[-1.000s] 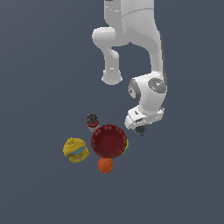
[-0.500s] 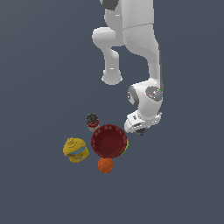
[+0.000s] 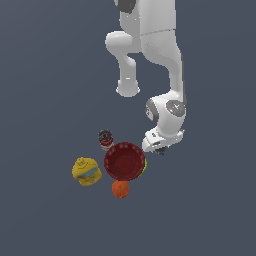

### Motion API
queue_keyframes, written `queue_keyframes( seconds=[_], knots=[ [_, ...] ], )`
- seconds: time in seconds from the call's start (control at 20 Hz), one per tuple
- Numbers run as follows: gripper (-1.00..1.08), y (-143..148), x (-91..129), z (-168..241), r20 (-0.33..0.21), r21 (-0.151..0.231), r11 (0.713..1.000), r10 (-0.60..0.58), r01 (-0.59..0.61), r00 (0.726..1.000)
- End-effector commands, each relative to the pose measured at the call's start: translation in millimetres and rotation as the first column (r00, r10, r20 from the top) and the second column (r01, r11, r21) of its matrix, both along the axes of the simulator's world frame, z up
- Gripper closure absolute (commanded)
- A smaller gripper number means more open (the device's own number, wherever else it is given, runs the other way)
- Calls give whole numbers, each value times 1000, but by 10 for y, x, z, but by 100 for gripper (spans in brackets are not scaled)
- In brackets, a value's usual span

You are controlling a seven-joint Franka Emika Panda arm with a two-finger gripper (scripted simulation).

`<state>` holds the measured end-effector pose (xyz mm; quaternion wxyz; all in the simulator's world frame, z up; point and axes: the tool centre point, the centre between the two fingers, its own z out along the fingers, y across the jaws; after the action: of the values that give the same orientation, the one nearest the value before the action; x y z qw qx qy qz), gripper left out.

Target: Pick up a designated object from a clutter of objects.

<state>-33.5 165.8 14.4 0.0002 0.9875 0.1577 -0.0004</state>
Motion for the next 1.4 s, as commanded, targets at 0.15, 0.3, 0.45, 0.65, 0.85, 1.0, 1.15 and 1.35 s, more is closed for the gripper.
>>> queue_keyframes(
  seconds=[0.15, 0.3, 0.45, 0.65, 0.85, 1.0, 1.15, 1.35],
  knots=[
    [108, -1, 0, 1, 0, 0, 1000, 0, 0, 1000],
    [108, -7, 4, 24, 0, 0, 1000, 0, 0, 1000],
    [108, -25, 13, 94, 0, 0, 1000, 0, 0, 1000],
    [108, -66, 35, 263, 0, 0, 1000, 0, 0, 1000],
    [108, -131, 70, 521, 0, 0, 1000, 0, 0, 1000],
    [108, -188, 103, 769, 0, 0, 1000, 1, -1, 1000],
    [108, -257, 143, 1059, 0, 0, 1000, 1, -1, 1000],
    [108, -358, 203, 1492, 0, 2, 1000, 2, -2, 1000]
  ],
)
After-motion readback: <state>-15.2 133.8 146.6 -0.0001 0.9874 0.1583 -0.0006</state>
